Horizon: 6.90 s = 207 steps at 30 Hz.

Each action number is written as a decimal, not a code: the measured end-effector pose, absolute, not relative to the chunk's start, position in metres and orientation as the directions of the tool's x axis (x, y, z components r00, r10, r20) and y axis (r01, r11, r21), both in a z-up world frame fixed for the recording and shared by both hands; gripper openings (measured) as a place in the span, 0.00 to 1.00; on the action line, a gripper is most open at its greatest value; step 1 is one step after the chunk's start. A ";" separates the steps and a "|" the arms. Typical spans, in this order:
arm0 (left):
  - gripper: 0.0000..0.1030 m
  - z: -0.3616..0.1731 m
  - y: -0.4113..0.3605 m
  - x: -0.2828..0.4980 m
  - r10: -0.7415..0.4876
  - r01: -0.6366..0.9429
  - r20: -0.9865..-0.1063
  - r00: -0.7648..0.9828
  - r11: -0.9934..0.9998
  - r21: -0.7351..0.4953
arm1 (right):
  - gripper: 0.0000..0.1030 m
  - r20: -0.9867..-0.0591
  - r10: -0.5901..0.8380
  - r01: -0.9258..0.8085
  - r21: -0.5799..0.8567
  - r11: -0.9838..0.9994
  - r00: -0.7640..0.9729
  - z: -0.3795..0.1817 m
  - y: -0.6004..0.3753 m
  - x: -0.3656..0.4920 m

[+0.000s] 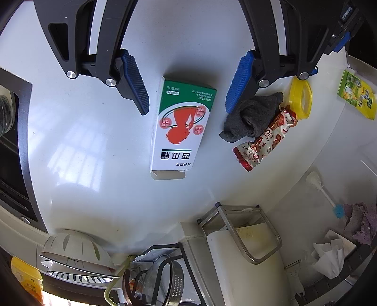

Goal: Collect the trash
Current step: 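Grasp the juice carton with the right tool while the left tool grasps the blue strap, then carry carton and strap over the wastebasket and open both tools, then withdraw both tools from the wastebasket toward the yellow lid and wrapper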

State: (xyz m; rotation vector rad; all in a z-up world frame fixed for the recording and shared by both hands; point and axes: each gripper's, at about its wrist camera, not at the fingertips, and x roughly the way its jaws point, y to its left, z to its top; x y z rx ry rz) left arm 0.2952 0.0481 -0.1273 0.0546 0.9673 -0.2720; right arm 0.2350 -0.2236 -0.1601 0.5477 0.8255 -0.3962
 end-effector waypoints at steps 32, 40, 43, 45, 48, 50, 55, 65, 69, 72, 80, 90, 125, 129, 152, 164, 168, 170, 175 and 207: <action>0.70 -0.163 0.003 0.328 -0.176 0.188 -0.825 0.537 0.978 -0.086 | 0.52 -0.792 -0.187 0.540 0.204 0.817 0.581 -0.167 -0.232 0.214; 0.24 -0.165 0.002 0.323 -0.239 0.230 -0.826 0.511 0.964 -0.136 | 0.52 -0.788 -0.177 0.529 0.212 0.821 0.590 -0.165 -0.227 0.201; 0.18 -0.164 0.006 0.316 -0.256 0.244 -0.825 0.503 0.958 -0.149 | 0.52 -0.786 -0.168 0.525 0.222 0.822 0.596 -0.164 -0.226 0.197; 0.16 -0.162 0.010 0.312 -0.265 0.249 -0.825 0.499 0.956 -0.156 | 0.52 -0.783 -0.161 0.518 0.228 0.824 0.601 -0.163 -0.224 0.193; 0.14 -0.157 0.018 0.303 -0.276 0.253 -0.821 0.501 0.953 -0.166 | 0.52 -0.781 -0.150 0.506 0.234 0.830 0.607 -0.162 -0.220 0.187; 0.14 -0.152 0.023 0.298 -0.275 0.258 -0.817 0.507 0.953 -0.160 | 0.52 -0.780 -0.142 0.497 0.237 0.835 0.610 -0.161 -0.217 0.182; 0.14 -0.142 0.033 0.281 -0.271 0.266 -0.814 0.514 0.953 -0.149 | 0.52 -0.777 -0.123 0.477 0.244 0.845 0.617 -0.159 -0.210 0.167; 0.14 -0.117 0.029 0.222 -0.254 0.273 -0.804 0.538 0.955 -0.119 | 0.52 -0.758 -0.086 0.403 0.243 0.882 0.646 -0.137 -0.205 0.122; 0.14 -0.105 0.022 0.189 -0.249 0.270 -0.798 0.548 0.956 -0.113 | 0.52 -0.753 -0.065 0.358 0.234 0.904 0.655 -0.128 -0.206 0.095; 0.14 -0.099 0.016 0.161 -0.241 0.264 -0.798 0.552 0.959 -0.107 | 0.52 -0.750 -0.049 0.326 0.227 0.918 0.660 -0.120 -0.209 0.072; 0.14 -0.090 -0.006 0.088 -0.230 0.251 -0.798 0.557 0.963 -0.103 | 0.52 -0.756 -0.001 0.230 0.198 0.953 0.655 -0.110 -0.219 0.005; 0.14 -0.091 -0.028 0.003 -0.202 0.204 -0.795 0.572 0.974 -0.100 | 0.52 -0.772 0.090 0.095 0.191 0.977 0.629 -0.115 -0.225 -0.063; 0.14 -0.150 -0.057 -0.046 -0.201 0.294 -0.897 0.394 0.952 -0.084 | 0.52 -0.841 0.155 0.068 0.221 0.973 0.519 -0.155 -0.223 -0.110; 0.14 -0.155 -0.060 -0.046 -0.208 0.309 -0.903 0.377 0.947 -0.089 | 0.52 -0.853 0.163 0.062 0.222 0.973 0.495 -0.163 -0.221 -0.110; 0.21 -0.155 -0.061 -0.042 -0.198 0.312 -0.909 0.366 0.947 -0.081 | 0.52 -0.869 0.182 0.054 0.232 0.971 0.460 -0.169 -0.219 -0.103; 0.46 -0.153 -0.054 -0.044 -0.194 0.292 -0.906 0.377 0.953 -0.082 | 0.63 -0.860 0.185 0.088 0.255 0.963 0.475 -0.166 -0.225 -0.103; 0.49 -0.151 -0.052 -0.045 -0.191 0.284 -0.904 0.384 0.955 -0.081 | 0.63 -0.861 0.185 0.084 0.253 0.964 0.474 -0.166 -0.223 -0.103; 0.50 -0.151 -0.051 -0.046 -0.190 0.282 -0.903 0.385 0.956 -0.081 | 0.63 -0.860 0.187 0.082 0.255 0.963 0.474 -0.166 -0.222 -0.104; 0.50 -0.150 -0.047 -0.047 -0.187 0.272 -0.901 0.391 0.959 -0.081 | 0.63 -0.857 0.185 0.082 0.254 0.964 0.481 -0.164 -0.223 -0.104; 0.66 -0.091 -0.044 -0.063 -0.160 0.187 -0.824 0.543 0.980 -0.067 | 0.66 -0.776 0.220 -0.008 0.267 0.964 0.591 -0.114 -0.241 -0.112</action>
